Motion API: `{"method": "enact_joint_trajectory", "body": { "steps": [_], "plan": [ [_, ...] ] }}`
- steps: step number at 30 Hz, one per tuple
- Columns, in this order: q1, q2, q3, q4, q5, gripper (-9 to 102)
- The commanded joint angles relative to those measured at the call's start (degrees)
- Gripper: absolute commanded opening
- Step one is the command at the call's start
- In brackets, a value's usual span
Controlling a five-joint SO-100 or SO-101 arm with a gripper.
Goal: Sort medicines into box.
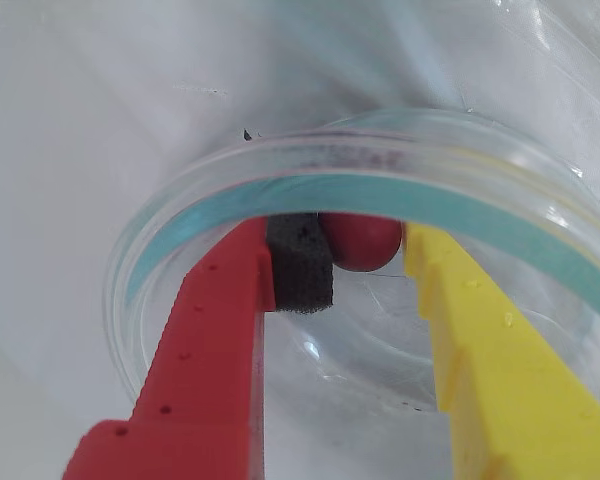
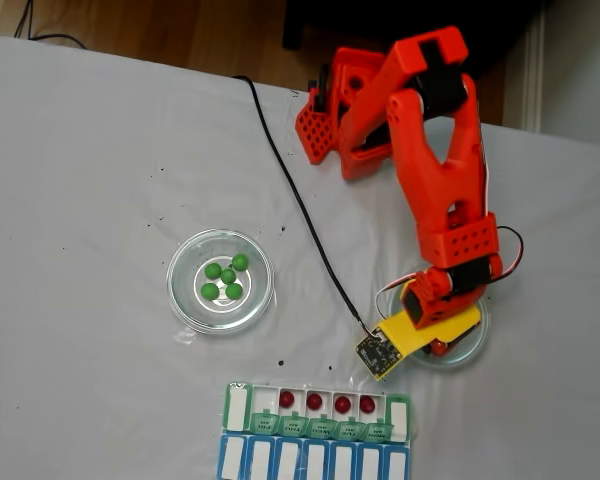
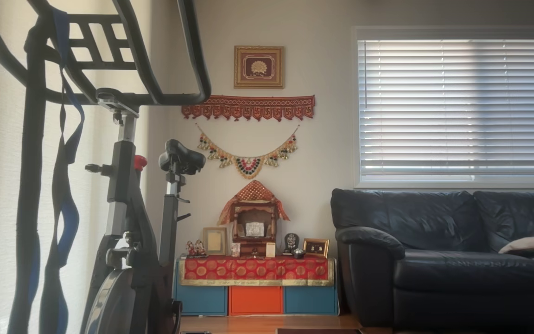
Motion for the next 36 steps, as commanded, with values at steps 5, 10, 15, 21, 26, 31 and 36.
{"method": "enact_joint_trajectory", "body": {
  "steps": [5,10,15,21,26,31,36],
  "plan": [
    [0.0,1.0,-1.1,-0.7,0.5,11],
    [0.0,0.8,-1.4,-0.9,0.9,7],
    [0.0,0.8,-1.2,-1.1,0.8,1],
    [0.0,1.1,-1.3,-0.5,0.9,1],
    [0.4,4.2,-2.5,3.1,2.1,1],
    [-1.2,14.6,-0.9,12.8,5.2,1],
    [-1.1,29.2,1.6,19.1,7.5,1]
  ]
}}
